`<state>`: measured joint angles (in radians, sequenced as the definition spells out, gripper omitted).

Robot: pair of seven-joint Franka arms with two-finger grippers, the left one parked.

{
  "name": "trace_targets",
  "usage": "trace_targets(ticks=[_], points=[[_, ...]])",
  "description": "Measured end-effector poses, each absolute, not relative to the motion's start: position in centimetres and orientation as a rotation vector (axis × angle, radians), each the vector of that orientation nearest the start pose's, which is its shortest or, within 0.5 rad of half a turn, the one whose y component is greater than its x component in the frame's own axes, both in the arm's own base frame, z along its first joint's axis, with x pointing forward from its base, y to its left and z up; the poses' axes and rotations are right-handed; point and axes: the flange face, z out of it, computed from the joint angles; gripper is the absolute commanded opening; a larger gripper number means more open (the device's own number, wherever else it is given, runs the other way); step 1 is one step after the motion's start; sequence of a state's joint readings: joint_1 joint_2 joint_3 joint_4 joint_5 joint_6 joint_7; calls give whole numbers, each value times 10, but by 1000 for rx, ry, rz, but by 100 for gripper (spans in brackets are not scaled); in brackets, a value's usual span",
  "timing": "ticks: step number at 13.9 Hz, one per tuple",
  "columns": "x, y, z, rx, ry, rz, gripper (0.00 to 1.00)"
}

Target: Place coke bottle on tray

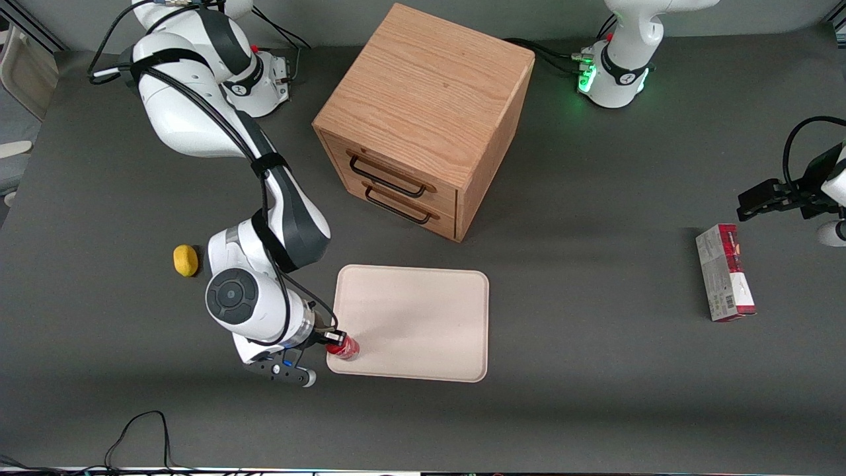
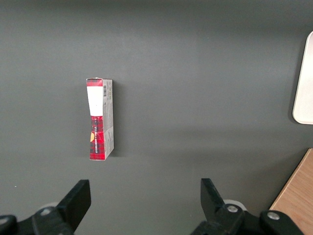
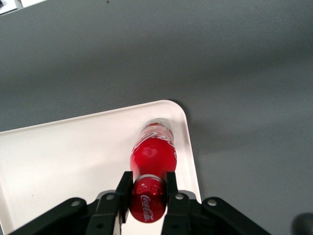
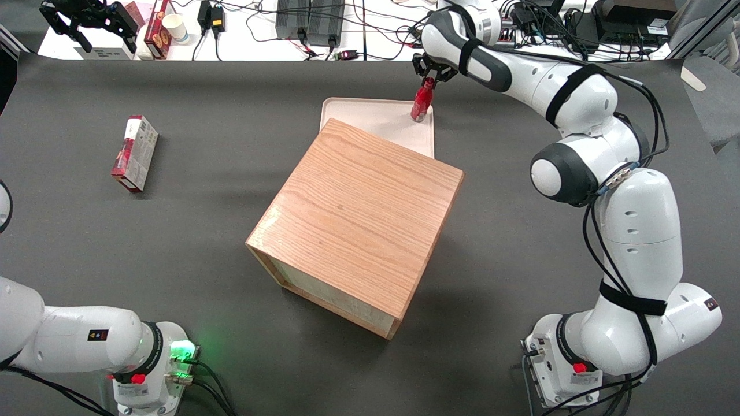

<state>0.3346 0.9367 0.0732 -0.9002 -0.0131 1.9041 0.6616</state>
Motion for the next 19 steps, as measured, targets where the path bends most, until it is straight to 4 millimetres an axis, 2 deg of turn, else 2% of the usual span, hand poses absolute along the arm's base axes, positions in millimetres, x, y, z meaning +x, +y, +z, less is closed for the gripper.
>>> trace_targets(ticks=[9,13,14,15,17,19], points=[[737,291,339,-3035,428,-83,100],[739,282,339,-3103,408,-125,100],[738,274,342,-3125,389,-99,100],[737,256,349,-3149,336,-64,100],[732,200,382,-3146,229,-9,100],[712,140,423,-3136,141,32,100]])
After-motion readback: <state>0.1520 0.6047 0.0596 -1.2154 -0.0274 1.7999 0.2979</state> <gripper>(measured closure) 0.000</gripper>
